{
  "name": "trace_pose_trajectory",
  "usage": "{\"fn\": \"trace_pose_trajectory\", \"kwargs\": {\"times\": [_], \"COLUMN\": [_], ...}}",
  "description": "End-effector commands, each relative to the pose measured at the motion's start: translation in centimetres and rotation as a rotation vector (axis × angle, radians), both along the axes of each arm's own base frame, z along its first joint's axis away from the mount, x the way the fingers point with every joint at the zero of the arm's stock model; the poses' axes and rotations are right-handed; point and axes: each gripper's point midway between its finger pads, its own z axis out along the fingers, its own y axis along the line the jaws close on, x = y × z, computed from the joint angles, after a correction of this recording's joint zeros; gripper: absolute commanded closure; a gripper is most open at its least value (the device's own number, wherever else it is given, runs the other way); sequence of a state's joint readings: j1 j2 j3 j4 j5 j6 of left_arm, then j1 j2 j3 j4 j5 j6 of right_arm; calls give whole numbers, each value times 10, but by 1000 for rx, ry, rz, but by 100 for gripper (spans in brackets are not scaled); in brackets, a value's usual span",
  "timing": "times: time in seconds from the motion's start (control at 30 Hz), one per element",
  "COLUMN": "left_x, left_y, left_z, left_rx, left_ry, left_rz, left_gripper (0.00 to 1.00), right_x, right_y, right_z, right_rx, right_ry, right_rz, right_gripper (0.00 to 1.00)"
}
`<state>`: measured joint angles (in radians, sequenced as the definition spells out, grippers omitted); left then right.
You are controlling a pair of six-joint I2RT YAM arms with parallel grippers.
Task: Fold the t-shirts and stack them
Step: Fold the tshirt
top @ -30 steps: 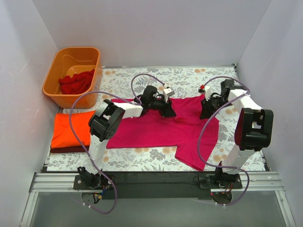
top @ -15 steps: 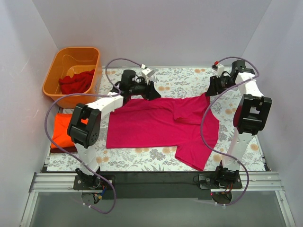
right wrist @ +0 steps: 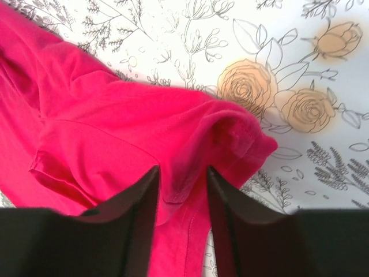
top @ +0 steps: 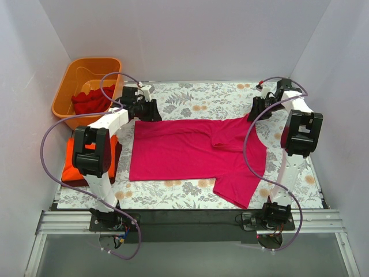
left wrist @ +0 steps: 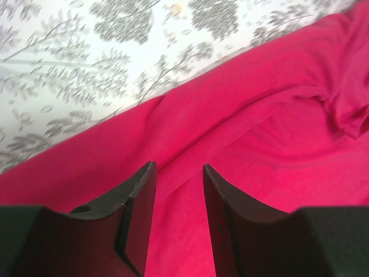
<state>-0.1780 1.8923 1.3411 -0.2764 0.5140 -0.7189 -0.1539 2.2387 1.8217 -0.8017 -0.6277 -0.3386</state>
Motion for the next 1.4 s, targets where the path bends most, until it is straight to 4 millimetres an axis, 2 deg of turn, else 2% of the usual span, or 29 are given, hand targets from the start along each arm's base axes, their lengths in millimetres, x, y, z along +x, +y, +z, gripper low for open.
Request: {"fn": "trace_pose_trajectory", "kwargs": {"times": [0.0, 0.03, 0.07, 0.17, 0.3, 0.4, 0.53, 0.57, 0.63, 0.67, 0.73, 0.77, 0.83, 0.87, 0.93, 0.97, 1.03, 1.13, 1.17, 1.23, 1.37], "left_x": [-9, -9, -10, -8, -2, 1, 5, 5, 4, 3, 2, 2, 3, 3, 7, 7, 9, 7, 7, 1, -9], "left_y": [23, 27, 31, 40, 51, 50, 43, 42, 41, 40, 39, 40, 41, 43, 43, 44, 44, 45, 45, 48, 52], "left_z": [-3, -8, -13, -25, -41, -38, -23, -20, -11, -8, -5, -5, -6, -9, -10, -14, -14, -18, -19, -25, -34], "left_rx": [84, 96, 106, 129, 156, 141, 111, 107, 104, 98, 96, 102, 110, 121, 128, 130, 132, 141, 146, 163, 184], "left_ry": [33, 47, 57, 89, 137, 128, 77, 69, 45, 39, 33, 32, 35, 41, 40, 49, 49, 72, 76, 103, 143], "left_rz": [43, 54, 54, 74, 98, 80, 34, 26, 8, -4, -12, -8, -7, -8, -7, -7, -7, -9, -10, -11, -19], "left_gripper": [64, 64, 64, 64, 64, 64, 64, 64, 64, 64, 64, 64, 65, 65, 65, 65, 66, 66, 66, 67, 67], "right_x": [18, 19, 20, 26, 32, 34, 34, 34, 29, 22, 16, 13, 7, 5, 0, -1, -6, -8, -10, -11, -13], "right_y": [3, 1, -1, -23, -59, -68, -64, -64, -60, -59, -59, -59, -61, -60, -57, -52, -40, -6, 14, 36, 102], "right_z": [4, 2, -1, -8, -15, -14, -5, 1, 8, 17, 27, 39, 47, 58, 63, 70, 73, 82, 80, 79, 69], "right_rx": [20, 14, 5, -53, -143, -177, -167, -165, -162, -164, -184, -199, -222, -234, -245, -256, -235, -206, -196, -177, -128], "right_ry": [-44, -43, -49, -69, -90, -113, -140, -143, -166, -171, -199, -221, -236, -261, -277, -297, -311, -348, -347, -354, -358], "right_rz": [-8, -11, -8, -35, -92, -89, -71, -69, -24, -14, 20, 27, 42, 60, 83, 102, 135, 215, 261, 311, 448], "right_gripper": [59, 65, 77, 98, 99, 99, 99, 79, 60, 47, 44, 45, 46, 50, 55, 60, 63, 66, 67, 67, 69]}}
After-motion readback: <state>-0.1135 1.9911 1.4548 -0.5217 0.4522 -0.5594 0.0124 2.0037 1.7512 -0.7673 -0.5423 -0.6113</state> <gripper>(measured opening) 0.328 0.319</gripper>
